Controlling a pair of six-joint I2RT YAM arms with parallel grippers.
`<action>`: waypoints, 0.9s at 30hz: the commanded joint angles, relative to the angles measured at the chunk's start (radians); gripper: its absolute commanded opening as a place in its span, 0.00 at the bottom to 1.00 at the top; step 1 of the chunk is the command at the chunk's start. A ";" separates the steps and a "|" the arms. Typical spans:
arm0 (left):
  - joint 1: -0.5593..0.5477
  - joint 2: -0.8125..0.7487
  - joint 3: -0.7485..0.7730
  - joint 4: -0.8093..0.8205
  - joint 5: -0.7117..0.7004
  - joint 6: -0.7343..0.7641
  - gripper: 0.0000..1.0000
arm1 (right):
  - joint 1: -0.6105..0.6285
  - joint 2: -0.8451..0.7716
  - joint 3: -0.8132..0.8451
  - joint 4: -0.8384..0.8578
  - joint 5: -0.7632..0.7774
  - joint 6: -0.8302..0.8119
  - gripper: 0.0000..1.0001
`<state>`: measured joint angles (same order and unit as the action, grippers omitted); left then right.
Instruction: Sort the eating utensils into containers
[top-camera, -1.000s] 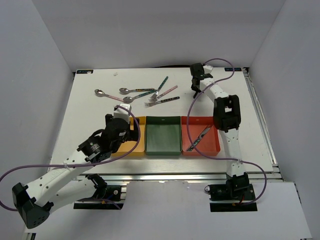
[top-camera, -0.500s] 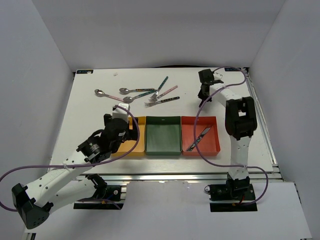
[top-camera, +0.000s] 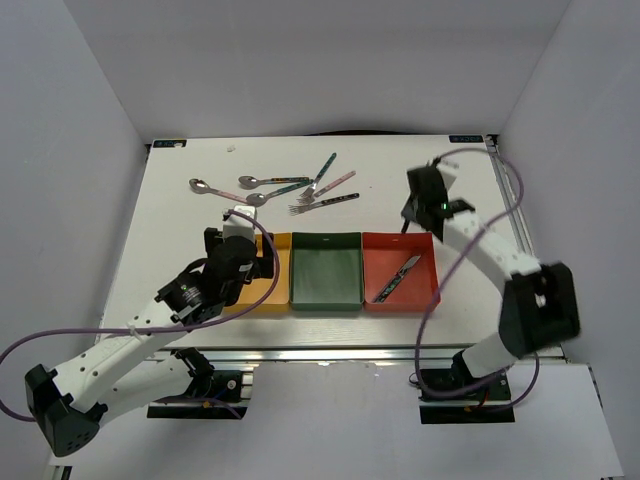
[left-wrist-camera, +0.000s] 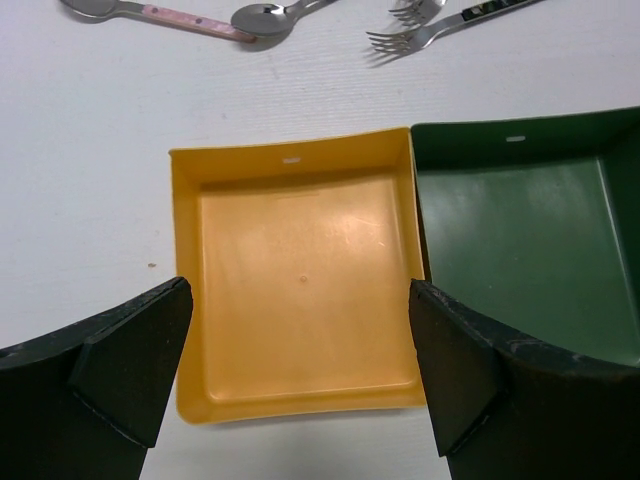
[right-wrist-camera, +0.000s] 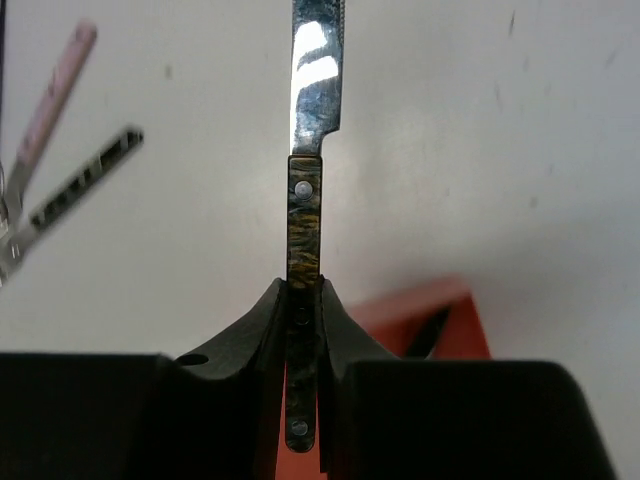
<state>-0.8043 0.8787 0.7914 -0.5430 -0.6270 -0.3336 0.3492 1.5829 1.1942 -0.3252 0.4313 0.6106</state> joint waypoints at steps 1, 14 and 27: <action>-0.003 -0.037 -0.004 -0.003 -0.072 -0.015 0.98 | 0.112 -0.241 -0.258 0.071 0.039 0.112 0.00; -0.001 0.020 0.000 -0.006 -0.073 -0.013 0.98 | 0.422 -0.528 -0.553 0.015 0.265 0.541 0.00; -0.003 0.019 -0.003 -0.003 -0.076 -0.016 0.98 | 0.484 -0.405 -0.551 -0.032 0.325 0.776 0.00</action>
<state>-0.8043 0.9062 0.7914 -0.5468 -0.6922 -0.3416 0.8280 1.1728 0.6430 -0.3660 0.6922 1.3174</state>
